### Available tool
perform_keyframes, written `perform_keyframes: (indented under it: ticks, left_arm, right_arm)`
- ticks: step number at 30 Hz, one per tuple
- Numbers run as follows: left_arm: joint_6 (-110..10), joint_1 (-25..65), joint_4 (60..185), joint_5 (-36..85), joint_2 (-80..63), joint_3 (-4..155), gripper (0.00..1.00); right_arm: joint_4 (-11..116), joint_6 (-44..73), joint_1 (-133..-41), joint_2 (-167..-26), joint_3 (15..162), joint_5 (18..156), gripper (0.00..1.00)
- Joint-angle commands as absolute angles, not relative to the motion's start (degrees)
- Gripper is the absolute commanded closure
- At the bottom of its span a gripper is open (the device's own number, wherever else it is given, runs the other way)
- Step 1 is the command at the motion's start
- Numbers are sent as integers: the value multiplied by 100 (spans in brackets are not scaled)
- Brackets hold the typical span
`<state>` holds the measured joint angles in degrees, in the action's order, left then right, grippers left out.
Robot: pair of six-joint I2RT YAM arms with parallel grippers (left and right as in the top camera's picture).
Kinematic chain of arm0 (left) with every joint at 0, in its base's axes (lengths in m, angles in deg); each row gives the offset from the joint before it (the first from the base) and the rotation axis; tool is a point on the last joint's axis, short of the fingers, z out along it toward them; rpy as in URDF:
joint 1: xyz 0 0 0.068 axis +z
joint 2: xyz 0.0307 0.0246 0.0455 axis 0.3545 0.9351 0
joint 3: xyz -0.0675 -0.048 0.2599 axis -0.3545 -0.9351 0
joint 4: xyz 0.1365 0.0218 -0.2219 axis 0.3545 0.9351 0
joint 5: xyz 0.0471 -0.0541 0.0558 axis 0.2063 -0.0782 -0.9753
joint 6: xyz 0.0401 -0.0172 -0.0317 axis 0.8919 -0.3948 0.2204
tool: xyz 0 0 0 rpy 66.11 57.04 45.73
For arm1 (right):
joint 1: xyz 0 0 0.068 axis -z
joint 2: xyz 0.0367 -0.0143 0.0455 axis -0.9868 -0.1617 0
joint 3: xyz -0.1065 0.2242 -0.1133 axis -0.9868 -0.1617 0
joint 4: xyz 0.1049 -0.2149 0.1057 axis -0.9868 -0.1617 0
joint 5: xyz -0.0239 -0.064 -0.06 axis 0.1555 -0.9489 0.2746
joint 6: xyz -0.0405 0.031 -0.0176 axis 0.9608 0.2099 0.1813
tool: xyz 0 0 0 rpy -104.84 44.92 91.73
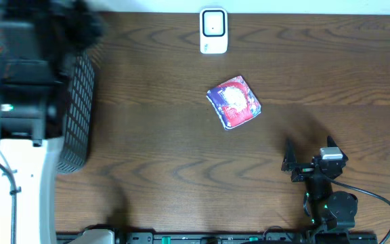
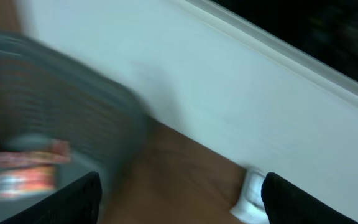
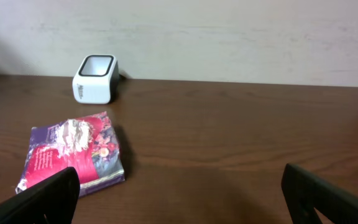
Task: Scan the item barcode
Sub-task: 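Lift the purple-red bag out and place it near the scanner, then reach the left gripper into the basket and grasp the mint-green packet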
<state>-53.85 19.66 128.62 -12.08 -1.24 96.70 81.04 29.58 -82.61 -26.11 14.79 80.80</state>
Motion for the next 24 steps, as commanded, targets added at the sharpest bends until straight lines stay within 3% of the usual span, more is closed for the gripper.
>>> perform_keyframes:
  ticks: [1,8,24]
  left_arm:
    - [-5167,3024,13111,-1426,-82,9679,18]
    - [-5156,4121,14492,-1426,353,9620,16]
    - [-4067,4993,16186,-1304,2423,9357,17]
  right_arm:
    - [8080,3039,-8256,-2578,1472,8074,1]
    - [8080,3039,-8256,-2580,1472,8074,1]
    - [8080,3039,-8256,-2580,1472,8074,1]
